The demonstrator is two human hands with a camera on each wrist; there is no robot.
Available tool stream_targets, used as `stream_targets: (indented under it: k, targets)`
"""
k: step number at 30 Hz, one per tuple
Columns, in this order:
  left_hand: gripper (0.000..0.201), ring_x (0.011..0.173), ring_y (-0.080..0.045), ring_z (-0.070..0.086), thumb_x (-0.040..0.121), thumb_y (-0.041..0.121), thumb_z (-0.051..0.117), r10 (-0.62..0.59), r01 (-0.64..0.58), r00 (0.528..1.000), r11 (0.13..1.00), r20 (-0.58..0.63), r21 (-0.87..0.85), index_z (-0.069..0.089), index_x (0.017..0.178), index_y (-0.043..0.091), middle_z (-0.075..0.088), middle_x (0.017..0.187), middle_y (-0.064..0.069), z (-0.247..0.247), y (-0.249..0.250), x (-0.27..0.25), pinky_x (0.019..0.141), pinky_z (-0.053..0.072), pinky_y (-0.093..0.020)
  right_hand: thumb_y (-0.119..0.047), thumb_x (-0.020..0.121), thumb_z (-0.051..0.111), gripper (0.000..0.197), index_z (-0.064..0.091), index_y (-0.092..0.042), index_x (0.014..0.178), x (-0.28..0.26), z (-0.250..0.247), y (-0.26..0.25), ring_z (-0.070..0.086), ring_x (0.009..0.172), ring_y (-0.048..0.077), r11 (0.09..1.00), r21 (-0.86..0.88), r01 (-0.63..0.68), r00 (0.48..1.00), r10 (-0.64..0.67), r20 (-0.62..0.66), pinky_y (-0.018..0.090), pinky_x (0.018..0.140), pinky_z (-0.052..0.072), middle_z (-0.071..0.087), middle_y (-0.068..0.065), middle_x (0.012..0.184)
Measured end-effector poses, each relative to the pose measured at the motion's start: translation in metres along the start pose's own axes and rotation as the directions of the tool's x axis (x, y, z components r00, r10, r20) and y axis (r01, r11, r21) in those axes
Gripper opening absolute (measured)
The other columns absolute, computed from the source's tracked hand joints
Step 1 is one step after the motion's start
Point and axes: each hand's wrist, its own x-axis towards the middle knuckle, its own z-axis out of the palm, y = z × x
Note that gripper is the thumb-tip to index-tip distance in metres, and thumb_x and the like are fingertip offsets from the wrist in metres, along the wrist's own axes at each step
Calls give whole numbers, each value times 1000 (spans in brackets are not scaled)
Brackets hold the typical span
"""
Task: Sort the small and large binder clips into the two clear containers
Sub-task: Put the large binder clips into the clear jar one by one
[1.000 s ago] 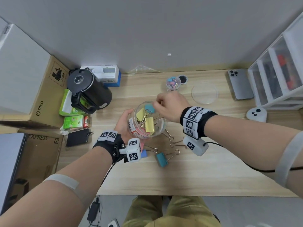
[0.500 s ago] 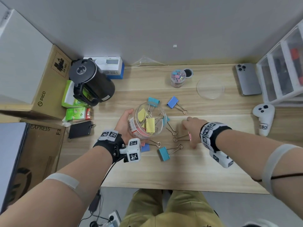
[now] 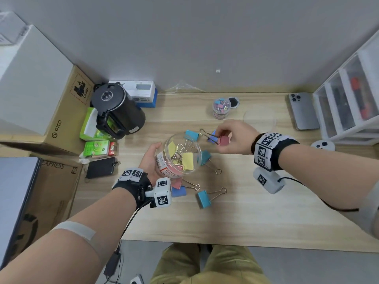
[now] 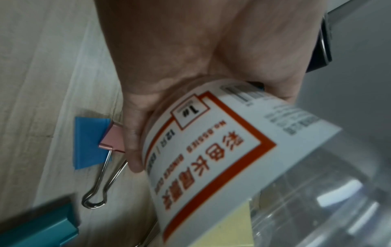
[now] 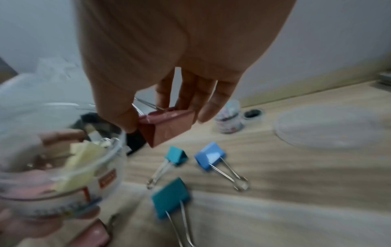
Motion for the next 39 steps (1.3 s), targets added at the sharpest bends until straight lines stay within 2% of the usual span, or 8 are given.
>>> stream_targets:
  k: [9,16,22,25,29,32,35,39]
  targets:
    - [61,91,-41,68,83,63,59,-65,66,991,998,114,-3,77,102,7,71,109,-20,1,0,-4,100,42,-58,-26,70,73,33,73,-21,103,18,24,-81,57,99,24,830,-307,465,885,-435,163,30,76,44,61,1,103]
    - [81,124,-46,55,69,62,74,-188,184,975,982,116,41,67,129,8,62,132,-22,-10,-1,-10,111,29,-68,-14,71,76,30,76,-26,98,23,43,-84,55,106,23,647,-427,631,759,-630,167,34,77,43,69,-14,109]
    - [83,123,-46,58,76,62,66,-167,157,975,985,145,76,58,140,10,61,136,-23,0,-1,-16,102,39,-70,4,77,64,24,76,-8,93,22,53,-87,60,108,33,718,-202,666,746,-636,197,39,86,53,71,6,106]
    - [79,109,-43,62,82,62,61,-133,125,982,990,136,67,57,141,9,65,125,-21,3,-2,-17,94,48,-67,-4,77,54,23,73,-11,89,20,51,-83,63,98,30,767,-198,610,792,-589,158,44,76,55,70,4,97]
    - [78,122,-47,59,82,65,60,-111,104,988,992,107,67,63,136,8,64,133,-23,-7,-6,-14,104,41,-67,-22,83,53,15,67,-16,85,17,36,-69,59,74,19,860,-216,463,870,-487,-75,35,60,51,61,-6,83]
    - [75,124,-49,57,84,64,58,-107,103,989,994,103,39,65,133,8,64,132,-26,-15,-10,-12,109,36,-67,-21,85,55,18,64,-17,100,26,19,-28,60,83,20,979,-197,43,981,-78,-175,38,75,54,61,-6,94]
    - [74,125,-48,57,83,63,59,-104,103,990,995,94,13,66,132,8,64,133,-25,-22,-13,-10,109,37,-66,-26,86,61,43,51,-19,128,26,19,21,61,100,26,925,-254,-284,958,286,-29,39,84,52,56,3,124]
    - [81,133,-50,48,81,67,59,-133,134,986,991,101,0,62,137,9,58,139,-27,-31,-18,-6,109,38,-63,-22,85,62,67,32,-27,144,25,45,49,60,96,30,892,-310,-330,934,356,30,34,70,46,42,8,134]
